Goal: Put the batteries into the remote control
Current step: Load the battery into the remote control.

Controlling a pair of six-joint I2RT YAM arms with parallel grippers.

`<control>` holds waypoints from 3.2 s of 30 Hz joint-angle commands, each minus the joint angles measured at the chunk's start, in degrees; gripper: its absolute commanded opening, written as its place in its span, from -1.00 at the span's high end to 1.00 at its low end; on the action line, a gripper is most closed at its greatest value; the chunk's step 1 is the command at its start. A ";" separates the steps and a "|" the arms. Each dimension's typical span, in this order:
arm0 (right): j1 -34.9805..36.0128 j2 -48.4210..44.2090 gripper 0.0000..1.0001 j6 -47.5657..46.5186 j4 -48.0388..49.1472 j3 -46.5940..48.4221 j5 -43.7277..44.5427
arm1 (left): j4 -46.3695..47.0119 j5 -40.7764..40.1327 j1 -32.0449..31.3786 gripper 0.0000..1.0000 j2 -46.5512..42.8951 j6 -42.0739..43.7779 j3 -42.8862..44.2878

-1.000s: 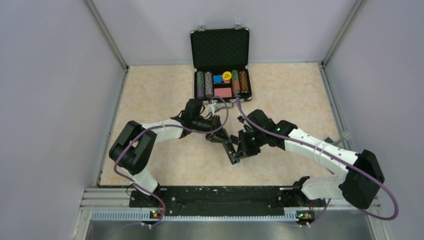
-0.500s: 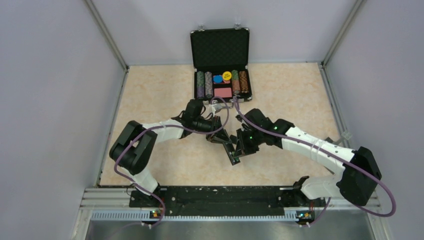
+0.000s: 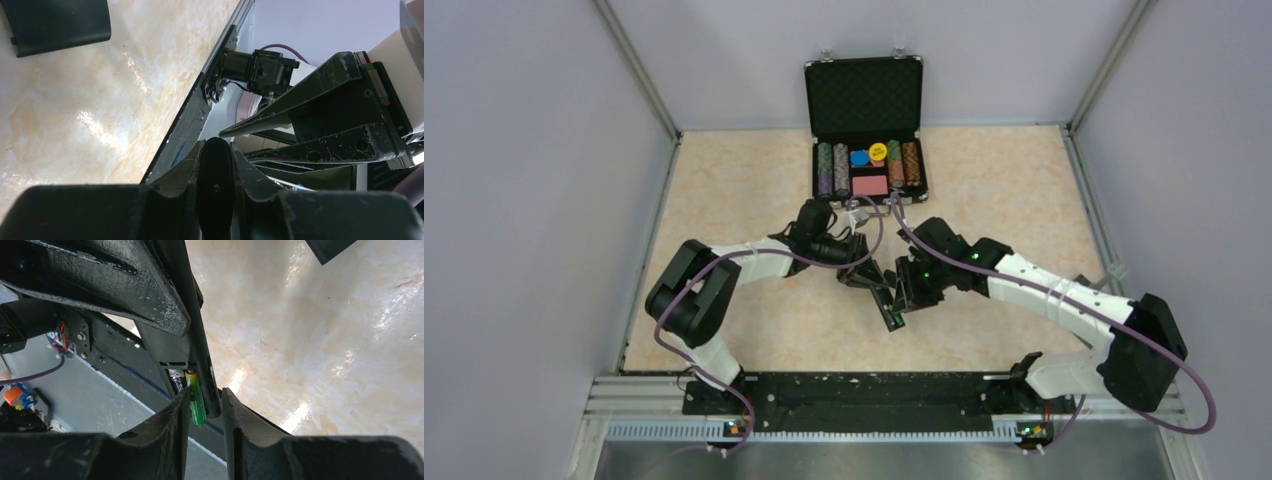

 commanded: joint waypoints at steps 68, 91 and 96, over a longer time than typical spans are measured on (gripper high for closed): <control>-0.11 -38.99 0.21 14.50 11.74 -16.74 6.54 | 23.85 7.84 -0.09 1.00 -1.26 -21.52 1.04; -0.14 -38.32 0.34 14.85 11.94 -17.70 6.42 | 23.88 7.05 -0.09 1.00 -1.55 -21.77 1.54; -0.10 -37.93 0.34 14.83 12.11 -17.79 6.89 | 23.88 7.03 -0.11 1.00 -1.68 -21.95 1.52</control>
